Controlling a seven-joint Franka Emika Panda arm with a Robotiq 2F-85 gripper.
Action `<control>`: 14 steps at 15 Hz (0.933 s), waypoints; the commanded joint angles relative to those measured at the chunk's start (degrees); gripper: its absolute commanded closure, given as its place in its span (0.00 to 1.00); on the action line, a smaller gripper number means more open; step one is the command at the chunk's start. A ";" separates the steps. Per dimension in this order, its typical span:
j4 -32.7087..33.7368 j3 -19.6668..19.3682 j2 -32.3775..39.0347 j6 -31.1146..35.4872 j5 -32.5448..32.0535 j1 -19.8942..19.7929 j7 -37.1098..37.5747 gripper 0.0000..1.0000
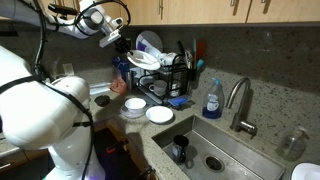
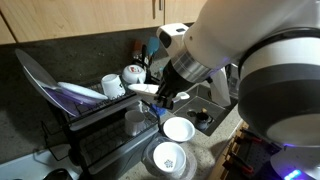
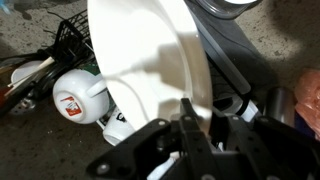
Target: Put the white bowl on the dish rack on the counter
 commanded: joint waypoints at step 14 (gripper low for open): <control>-0.07 -3.19 4.06 -9.19 6.07 0.43 -6.02 0.96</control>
